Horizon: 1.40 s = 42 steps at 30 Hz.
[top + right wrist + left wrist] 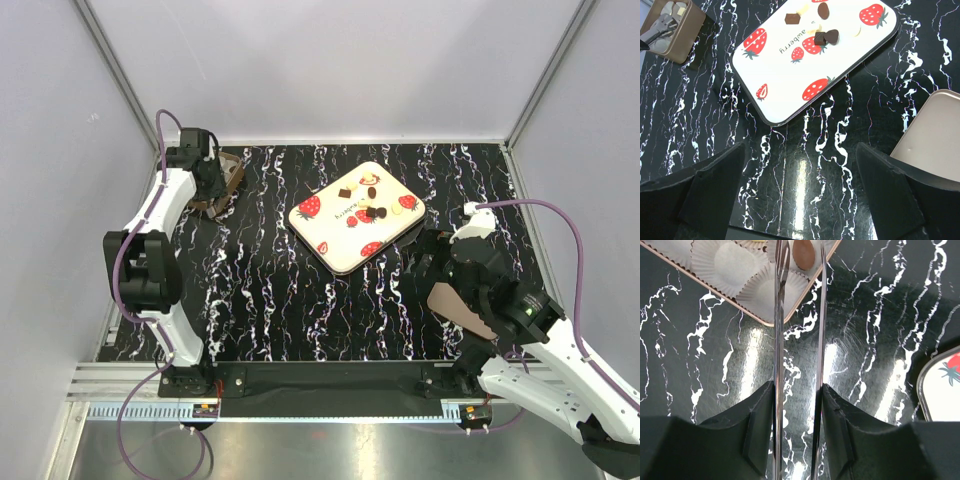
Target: Pack the chocolate
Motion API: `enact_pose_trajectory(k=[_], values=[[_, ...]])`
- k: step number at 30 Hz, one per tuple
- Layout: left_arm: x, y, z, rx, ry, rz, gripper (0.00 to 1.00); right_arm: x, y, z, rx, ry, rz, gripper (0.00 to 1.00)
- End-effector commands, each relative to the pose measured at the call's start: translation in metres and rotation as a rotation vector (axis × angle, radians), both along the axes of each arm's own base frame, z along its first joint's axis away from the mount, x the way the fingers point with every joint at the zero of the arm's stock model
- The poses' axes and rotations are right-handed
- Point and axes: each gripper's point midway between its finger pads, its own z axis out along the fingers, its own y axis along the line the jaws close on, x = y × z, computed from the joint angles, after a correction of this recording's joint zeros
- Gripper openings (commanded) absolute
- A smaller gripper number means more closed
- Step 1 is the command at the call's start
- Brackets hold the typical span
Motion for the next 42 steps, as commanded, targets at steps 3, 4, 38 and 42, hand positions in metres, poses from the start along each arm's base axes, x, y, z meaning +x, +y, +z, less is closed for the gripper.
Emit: enact_pose_trajectory(k=[3,4,38,42], values=[[-0.005,-0.017,0.084,-0.010,-0.206,-0.065,0.44,0.001,-0.001,0.013,0.041,-0.033,-0.018,1.00],[-0.009,-0.027,0.087,-0.008,-0.212,-0.092,0.44,0.001,-0.002,0.014,0.042,-0.034,-0.019,1.00],[-0.092,-0.363,-0.016,-0.019,-0.133,-0.720,0.49,-0.011,-0.024,0.016,0.021,-0.057,-0.056,1.00],[-0.087,-0.367,-0.025,-0.003,-0.113,-0.723,0.49,-0.011,-0.026,0.015,0.012,-0.059,-0.058,1.00]])
